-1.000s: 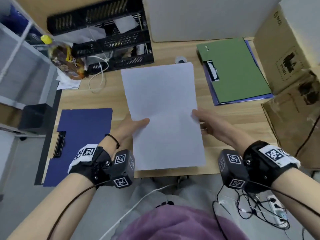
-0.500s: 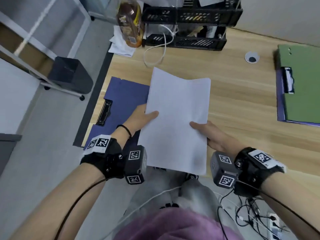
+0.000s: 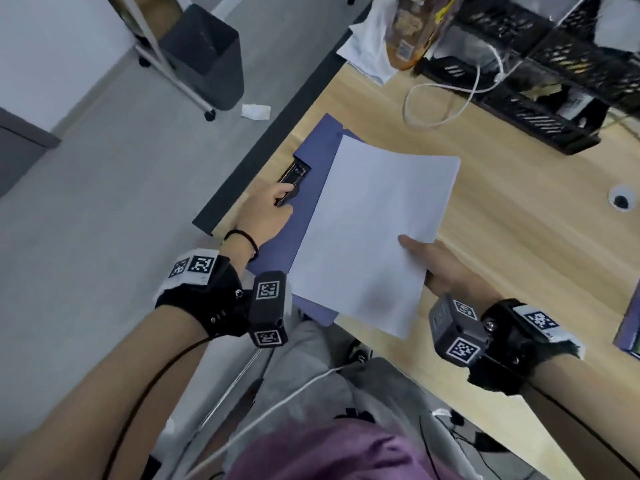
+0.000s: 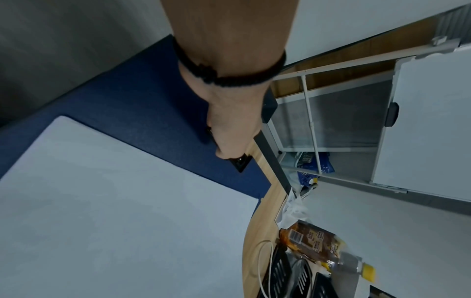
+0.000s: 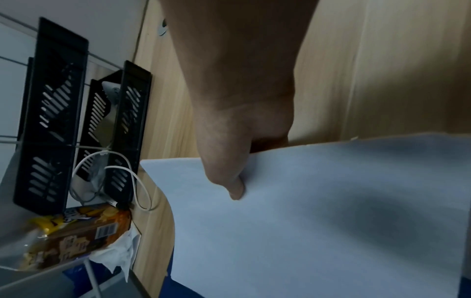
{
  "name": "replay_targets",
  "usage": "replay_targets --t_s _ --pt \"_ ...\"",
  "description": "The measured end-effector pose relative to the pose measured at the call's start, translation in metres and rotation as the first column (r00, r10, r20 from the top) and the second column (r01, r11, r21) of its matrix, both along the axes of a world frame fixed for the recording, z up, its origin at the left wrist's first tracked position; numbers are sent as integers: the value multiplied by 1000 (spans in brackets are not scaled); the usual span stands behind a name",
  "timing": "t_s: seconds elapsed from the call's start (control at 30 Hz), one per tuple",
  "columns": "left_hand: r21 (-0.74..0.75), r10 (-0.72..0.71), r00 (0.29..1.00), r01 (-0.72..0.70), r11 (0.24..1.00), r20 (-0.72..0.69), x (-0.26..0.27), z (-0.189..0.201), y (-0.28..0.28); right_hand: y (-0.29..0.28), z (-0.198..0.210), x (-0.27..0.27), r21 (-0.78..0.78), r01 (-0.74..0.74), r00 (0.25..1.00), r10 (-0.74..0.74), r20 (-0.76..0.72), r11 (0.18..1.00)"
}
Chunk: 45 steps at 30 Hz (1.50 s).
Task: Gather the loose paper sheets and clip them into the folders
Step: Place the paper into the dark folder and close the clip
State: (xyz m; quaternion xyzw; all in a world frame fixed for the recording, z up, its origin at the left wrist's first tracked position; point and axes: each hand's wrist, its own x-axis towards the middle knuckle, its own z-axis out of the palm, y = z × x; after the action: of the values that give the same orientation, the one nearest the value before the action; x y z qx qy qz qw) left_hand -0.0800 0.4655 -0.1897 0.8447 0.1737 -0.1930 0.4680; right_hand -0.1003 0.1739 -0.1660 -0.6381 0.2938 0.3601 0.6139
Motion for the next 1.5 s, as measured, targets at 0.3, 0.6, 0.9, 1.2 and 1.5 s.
replay_targets --t_s 0.3,0.6,0.9,1.2,1.5 --pt "19 -119 987 121 992 -106 10 -10 -56 -52 -1 -37 12 67 998 -67 11 998" --pt "165 -332 942 337 927 -53 -17 -11 -171 -134 -12 -104 -15 353 935 -352 41 936" --pt "105 -310 920 342 934 -240 -61 -2 -316 -242 -23 -195 -53 561 828 -561 18 826" --pt "-54 -168 885 161 986 -435 -63 30 -356 -278 1 -206 62 665 743 -667 56 745" --pt "-331 -316 870 192 924 -379 -82 50 -346 -293 75 -158 397 569 717 -671 190 720"
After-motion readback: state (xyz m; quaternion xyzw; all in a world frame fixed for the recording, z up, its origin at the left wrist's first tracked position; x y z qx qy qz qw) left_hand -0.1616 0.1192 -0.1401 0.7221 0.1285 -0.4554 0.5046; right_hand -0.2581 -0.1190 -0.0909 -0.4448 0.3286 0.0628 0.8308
